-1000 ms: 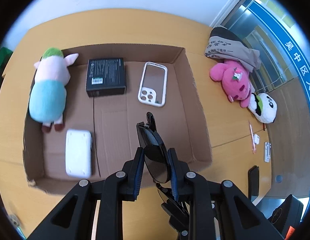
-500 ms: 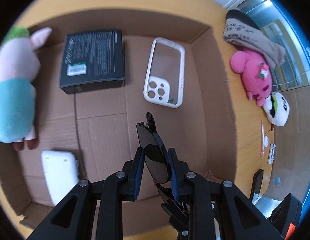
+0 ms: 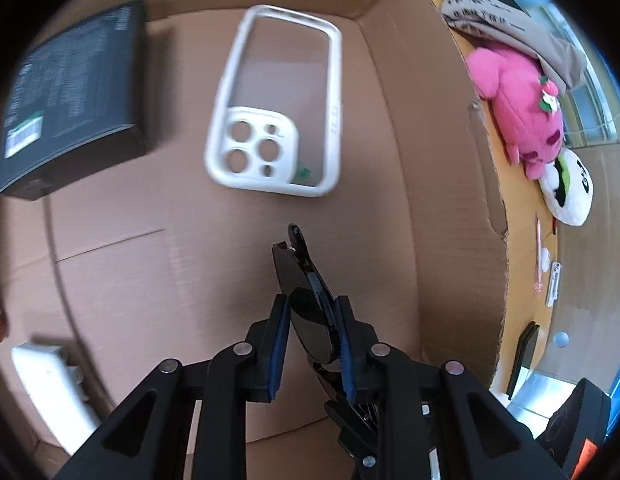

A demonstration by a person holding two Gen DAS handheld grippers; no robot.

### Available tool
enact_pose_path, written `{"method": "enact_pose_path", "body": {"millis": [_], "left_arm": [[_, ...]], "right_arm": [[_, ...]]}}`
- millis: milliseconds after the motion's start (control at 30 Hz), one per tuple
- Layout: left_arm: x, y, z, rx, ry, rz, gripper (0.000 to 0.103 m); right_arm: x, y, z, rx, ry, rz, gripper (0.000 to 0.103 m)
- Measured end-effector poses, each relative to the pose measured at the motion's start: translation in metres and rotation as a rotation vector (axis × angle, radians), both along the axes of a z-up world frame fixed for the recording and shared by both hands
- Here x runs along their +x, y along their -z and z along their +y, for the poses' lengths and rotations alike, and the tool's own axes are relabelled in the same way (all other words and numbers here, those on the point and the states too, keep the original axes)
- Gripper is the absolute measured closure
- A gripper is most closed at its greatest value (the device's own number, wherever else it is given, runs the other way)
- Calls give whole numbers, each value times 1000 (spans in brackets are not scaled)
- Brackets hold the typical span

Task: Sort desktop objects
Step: 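Carry the sunglasses into the cardboard box and lower them, then open both grippers and lift them away from the sunglasses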

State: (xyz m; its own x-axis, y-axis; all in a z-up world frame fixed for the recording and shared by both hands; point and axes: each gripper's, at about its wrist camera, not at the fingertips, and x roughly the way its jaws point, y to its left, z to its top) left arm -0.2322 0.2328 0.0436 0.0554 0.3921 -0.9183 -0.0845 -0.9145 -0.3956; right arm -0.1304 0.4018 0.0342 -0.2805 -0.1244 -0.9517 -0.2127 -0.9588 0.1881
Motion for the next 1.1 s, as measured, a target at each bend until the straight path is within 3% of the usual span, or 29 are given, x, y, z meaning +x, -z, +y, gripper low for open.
{"method": "enact_pose_path", "body": {"millis": [367,500,600,667,700,733,800,900,1033,1100], "left_arm": [[-8,7,18,28,18,-21,79],[-4,-6,18,-23,47,22,72],[5,-29,9,-25,32,89,68],[15,-48,0,-33,14,134,67],[22,-59,-6,-47,7,167,65],[29,-69,-12,-59,-1,197,62],[43,-90,-31,-76,-32,258,41],[69,-124,-62,-119,-99,361,37],[105,-159,-97,-289,-201,434,36],[121,-170,-118,-340,-261,460,26]], "right_arm": [[8,9,19,0,35,-41,77],[14,1,16,19,7,-14,68],[27,-15,13,18,-36,46,59],[39,-30,11,31,-59,85,42],[48,-41,11,45,-66,110,28],[57,-50,11,53,-67,135,23],[68,-69,15,65,-67,168,20],[74,-96,22,79,-51,200,18],[59,-123,14,82,-47,243,5],[56,-130,8,73,-83,230,2]]}}
